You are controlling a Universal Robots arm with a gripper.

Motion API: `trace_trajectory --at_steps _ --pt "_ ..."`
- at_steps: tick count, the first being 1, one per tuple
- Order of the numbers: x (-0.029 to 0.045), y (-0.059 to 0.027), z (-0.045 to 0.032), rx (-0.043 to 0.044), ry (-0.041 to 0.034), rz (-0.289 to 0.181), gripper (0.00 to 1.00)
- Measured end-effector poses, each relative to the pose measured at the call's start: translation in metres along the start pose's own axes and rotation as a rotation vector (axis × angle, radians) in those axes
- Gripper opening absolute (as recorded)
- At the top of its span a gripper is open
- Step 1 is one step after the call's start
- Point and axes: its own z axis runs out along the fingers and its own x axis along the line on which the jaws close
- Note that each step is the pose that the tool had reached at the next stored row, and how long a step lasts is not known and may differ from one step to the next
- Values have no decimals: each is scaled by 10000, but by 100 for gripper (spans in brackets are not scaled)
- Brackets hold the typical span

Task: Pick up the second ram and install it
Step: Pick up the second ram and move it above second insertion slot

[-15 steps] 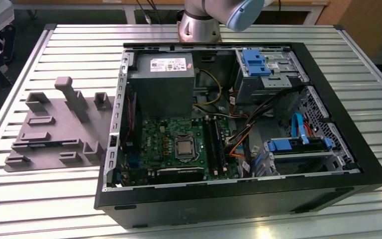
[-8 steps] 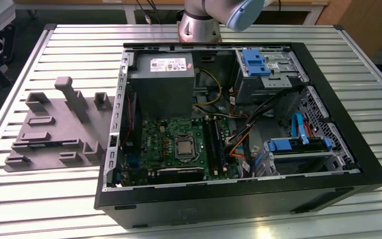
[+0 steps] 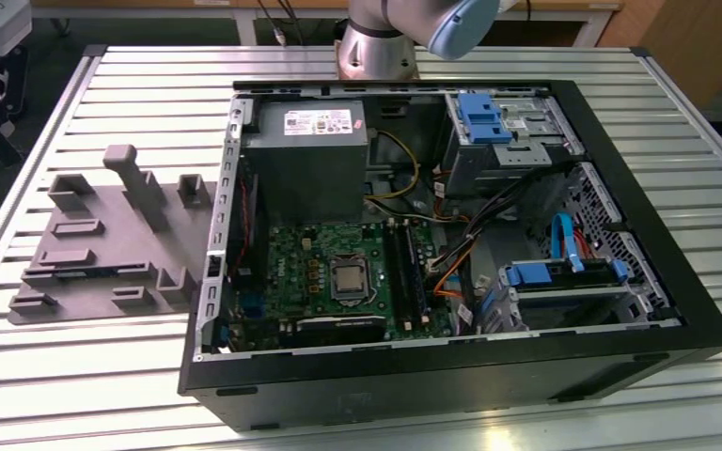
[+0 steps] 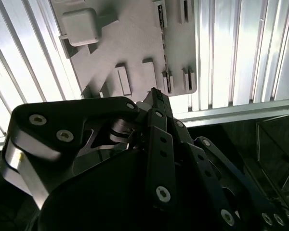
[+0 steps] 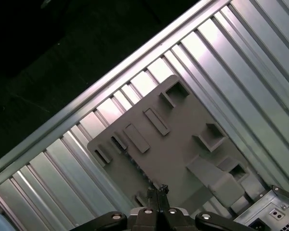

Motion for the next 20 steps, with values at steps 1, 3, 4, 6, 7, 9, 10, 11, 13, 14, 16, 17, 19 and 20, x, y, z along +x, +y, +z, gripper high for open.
trace_trajectory --at_steps 1,3,4,6,7,9,10,11,13,14,16,17,19,20 --pt "0 0 0 -1 0 -57 11" --pt "0 0 0 -2 1 -181 11" --pt "0 0 0 -2 1 -240 11" --pt "0 -1 0 -3 1 -362 11" --pt "1 -1 0 -4 1 -422 11" --pt "1 -1 0 -5 2 -548 11" --pt "1 -1 0 -5 2 -606 11" --pt "1 -1 0 -6 2 -662 11" --pt "1 -1 0 -7 2 -777 11" --pt "1 -1 0 -8 3 -835 11" --pt "1 -1 0 -9 4 -954 11" --pt "1 -1 0 -9 4 -1012 11" --pt "1 -1 0 -10 4 -1126 11" --pt "1 -1 0 -11 4 -1185 11"
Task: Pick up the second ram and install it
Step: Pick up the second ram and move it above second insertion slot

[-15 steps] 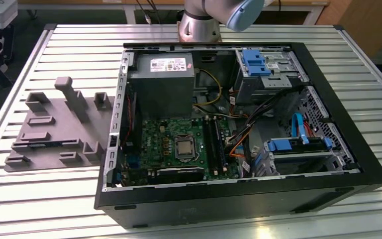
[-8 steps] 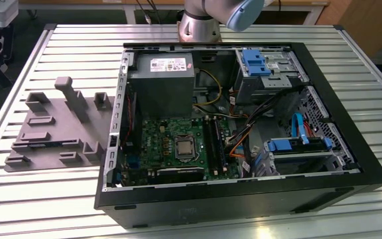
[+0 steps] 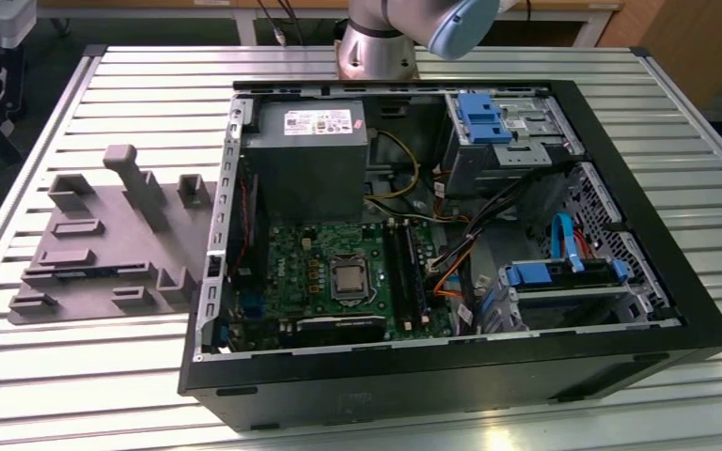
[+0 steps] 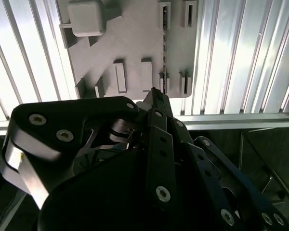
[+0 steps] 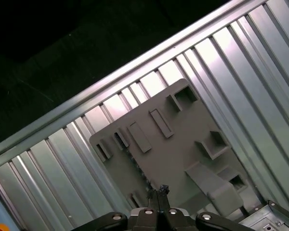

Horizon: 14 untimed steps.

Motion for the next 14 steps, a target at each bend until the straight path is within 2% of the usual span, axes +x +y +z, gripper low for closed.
trace_trajectory --at_steps 14 --pt "5 -3 1 -6 2 -785 11"
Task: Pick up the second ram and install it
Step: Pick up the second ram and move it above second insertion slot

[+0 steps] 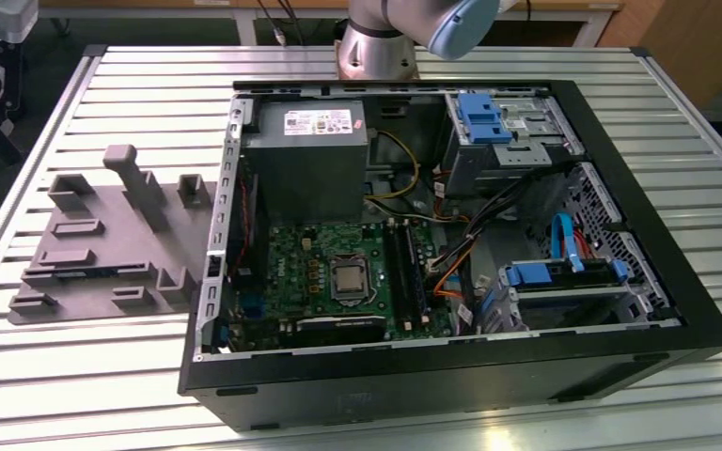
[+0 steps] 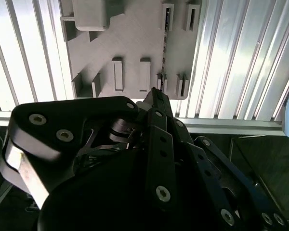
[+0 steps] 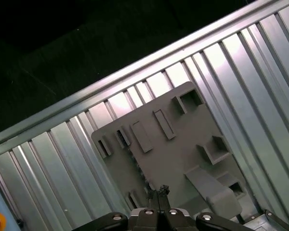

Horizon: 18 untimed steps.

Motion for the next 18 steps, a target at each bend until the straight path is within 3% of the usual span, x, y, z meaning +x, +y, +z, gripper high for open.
trace_trajectory --at_steps 6,18 --pt "8 -4 6 -3 2 -629 11" --pt "8 -4 37 -20 7 -2657 11"
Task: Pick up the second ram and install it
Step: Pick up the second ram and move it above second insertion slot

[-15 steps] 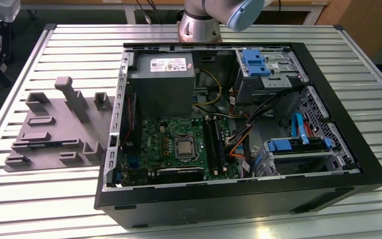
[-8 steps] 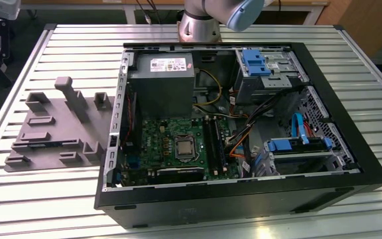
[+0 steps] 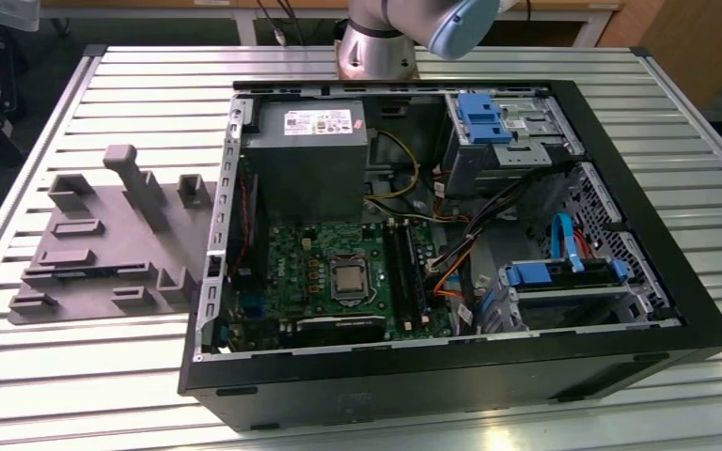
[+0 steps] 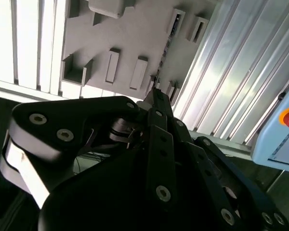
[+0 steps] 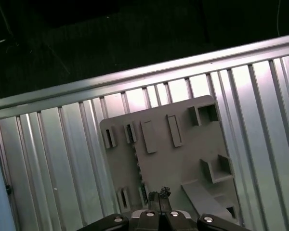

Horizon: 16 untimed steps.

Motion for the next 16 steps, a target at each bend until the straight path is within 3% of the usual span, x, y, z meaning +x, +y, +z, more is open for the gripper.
trace_trajectory --at_steps 7,16 --pt "10 10 38 -4 2 -440 11" --pt "11 10 100 -28 7 -1942 11"
